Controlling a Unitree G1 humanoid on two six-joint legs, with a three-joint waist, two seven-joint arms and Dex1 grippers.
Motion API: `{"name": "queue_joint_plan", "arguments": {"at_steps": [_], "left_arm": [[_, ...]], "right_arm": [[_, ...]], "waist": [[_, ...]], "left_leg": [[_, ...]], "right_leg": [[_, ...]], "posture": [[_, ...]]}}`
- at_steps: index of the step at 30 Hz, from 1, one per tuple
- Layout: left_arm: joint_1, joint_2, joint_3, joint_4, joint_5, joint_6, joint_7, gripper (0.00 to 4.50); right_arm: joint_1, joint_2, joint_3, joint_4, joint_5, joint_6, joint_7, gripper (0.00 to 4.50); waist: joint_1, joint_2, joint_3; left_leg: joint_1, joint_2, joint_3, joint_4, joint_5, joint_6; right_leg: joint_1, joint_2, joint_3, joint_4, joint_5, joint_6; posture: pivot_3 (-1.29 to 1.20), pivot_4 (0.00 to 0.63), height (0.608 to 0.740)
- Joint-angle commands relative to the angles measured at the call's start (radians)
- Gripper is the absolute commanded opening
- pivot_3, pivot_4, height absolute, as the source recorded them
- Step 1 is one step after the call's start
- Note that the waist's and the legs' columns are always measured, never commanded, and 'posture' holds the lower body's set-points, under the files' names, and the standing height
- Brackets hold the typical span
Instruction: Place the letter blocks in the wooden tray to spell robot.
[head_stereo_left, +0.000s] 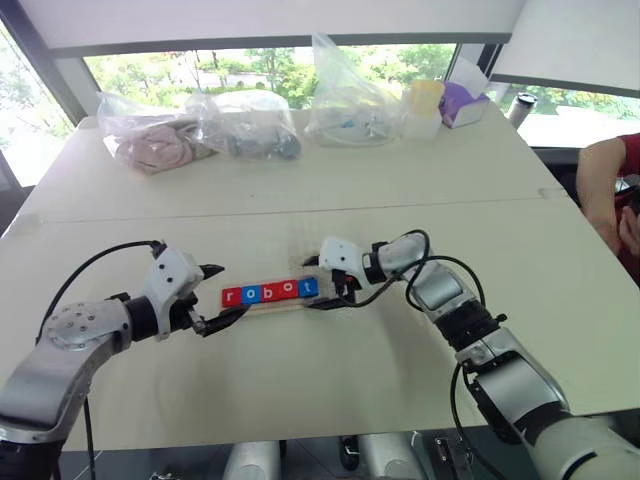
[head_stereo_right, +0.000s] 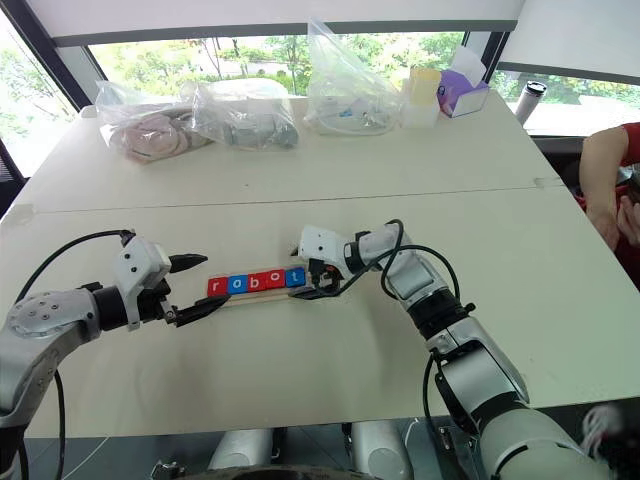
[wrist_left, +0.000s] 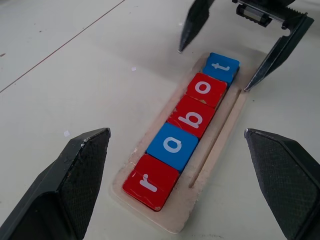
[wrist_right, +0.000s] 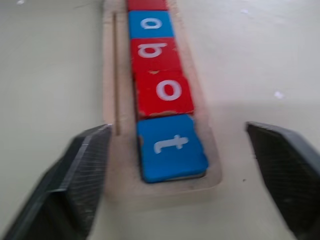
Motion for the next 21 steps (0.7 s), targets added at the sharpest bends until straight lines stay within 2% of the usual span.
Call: {"name": "queue_joint_plan", "arguments": {"at_steps": [1,7,11,15,21], "left_arm": [[-0.012,-0.003,0.013,-0.008,0.001,-0.018,0.004,4.5],[-0.009,-0.001,0.068,-0.017,-0.056,0.027,0.006,4.5],[0.078,0.028,0.177,0.006,-0.058,0.031,-0.009,4.5],[0.112,0.037,0.23,0.044,-0.051,0.013,-0.014,4.5],[0.117,0.042,0.27,0.104,-0.045,0.007,-0.025,4.5]], "right_arm": [[-0.036,-0.001,-0.078,-0.052,0.047,0.04,-0.032,4.47],[-0.003,-0.041,-0.158,-0.196,0.095,0.161,-0.07,4.47],[0.128,-0.114,-0.243,-0.43,0.175,0.353,-0.105,4.47],[0.232,-0.112,-0.205,-0.495,0.108,0.361,-0.23,4.47],[0.23,-0.076,-0.122,-0.407,0.024,0.28,-0.323,4.47]], "waist": [[0.001,0.0,0.0],[0.001,0.0,0.0],[0.003,0.0,0.0],[0.001,0.0,0.0],[-0.007,0.0,0.0]], "left_leg": [[0.0,0.0,0.0,0.0,0.0,0.0],[-0.001,0.0,0.0,0.0,0.0,0.0],[-0.002,0.0,-0.001,-0.001,0.0,0.0],[-0.003,0.0,-0.002,-0.002,0.0,0.0],[-0.003,0.0,-0.001,-0.001,0.0,0.0]], "right_leg": [[0.0,0.0,0.0,0.0,0.0,0.0],[0.0,0.0,0.0,0.0,0.0,0.0],[-0.001,-0.001,0.0,-0.001,0.0,0.0],[-0.002,-0.002,0.0,-0.003,-0.002,0.0],[-0.004,-0.001,-0.001,-0.003,-0.002,-0.001]], "posture": [[0.0,0.15,0.74],[0.0,0.15,0.74],[0.0,0.15,0.74],[0.0,0.15,0.74],[0.0,0.15,0.74]]}}
